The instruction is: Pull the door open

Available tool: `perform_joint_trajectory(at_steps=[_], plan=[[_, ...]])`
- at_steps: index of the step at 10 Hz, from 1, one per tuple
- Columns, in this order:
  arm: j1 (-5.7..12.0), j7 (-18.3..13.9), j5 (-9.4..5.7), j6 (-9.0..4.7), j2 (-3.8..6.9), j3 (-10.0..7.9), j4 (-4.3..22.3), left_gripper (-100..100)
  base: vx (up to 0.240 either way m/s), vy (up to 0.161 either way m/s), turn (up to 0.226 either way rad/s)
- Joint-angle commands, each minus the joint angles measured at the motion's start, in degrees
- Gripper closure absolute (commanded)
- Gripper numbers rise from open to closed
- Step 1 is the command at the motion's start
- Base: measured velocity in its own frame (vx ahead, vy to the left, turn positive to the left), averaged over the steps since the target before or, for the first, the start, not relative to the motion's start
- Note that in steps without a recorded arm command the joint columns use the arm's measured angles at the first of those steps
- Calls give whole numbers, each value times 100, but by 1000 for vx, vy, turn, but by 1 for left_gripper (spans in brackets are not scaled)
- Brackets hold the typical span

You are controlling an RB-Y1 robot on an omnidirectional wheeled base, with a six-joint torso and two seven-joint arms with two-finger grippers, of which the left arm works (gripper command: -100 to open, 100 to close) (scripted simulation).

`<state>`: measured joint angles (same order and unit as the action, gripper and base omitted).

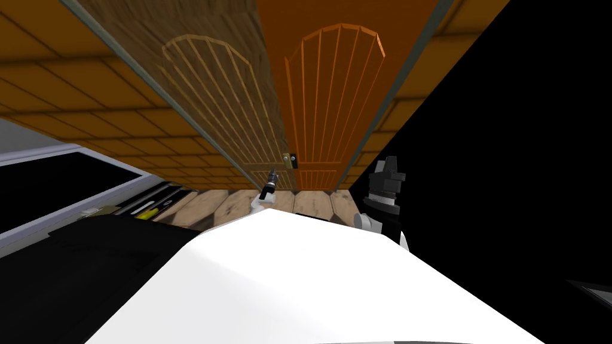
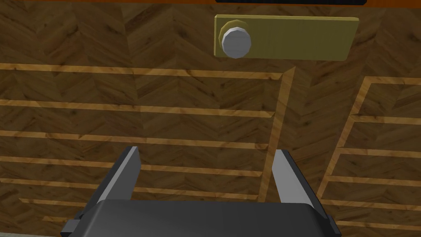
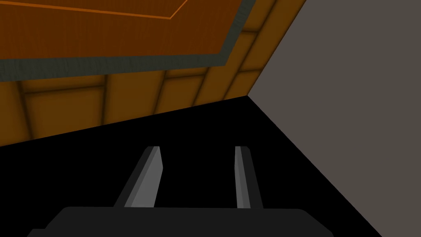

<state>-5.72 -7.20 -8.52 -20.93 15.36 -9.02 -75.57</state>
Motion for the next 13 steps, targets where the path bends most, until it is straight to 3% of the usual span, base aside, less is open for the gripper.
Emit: perform_joint_trajectory(at_steps=[1,7,8,11,13], plan=[[111,-46,-11,25,52,-29,223,-100,149,14,-79],[435,-163,-42,101,192,-96,790,-100,125,15,-76],[416,-148,-39,74,180,-89,763,-100,65,5,-17],[223,-121,-85,106,362,-434,987,-100,-32,122,184],[203,-115,-91,109,387,-485,1023,-100,13,101,45]])
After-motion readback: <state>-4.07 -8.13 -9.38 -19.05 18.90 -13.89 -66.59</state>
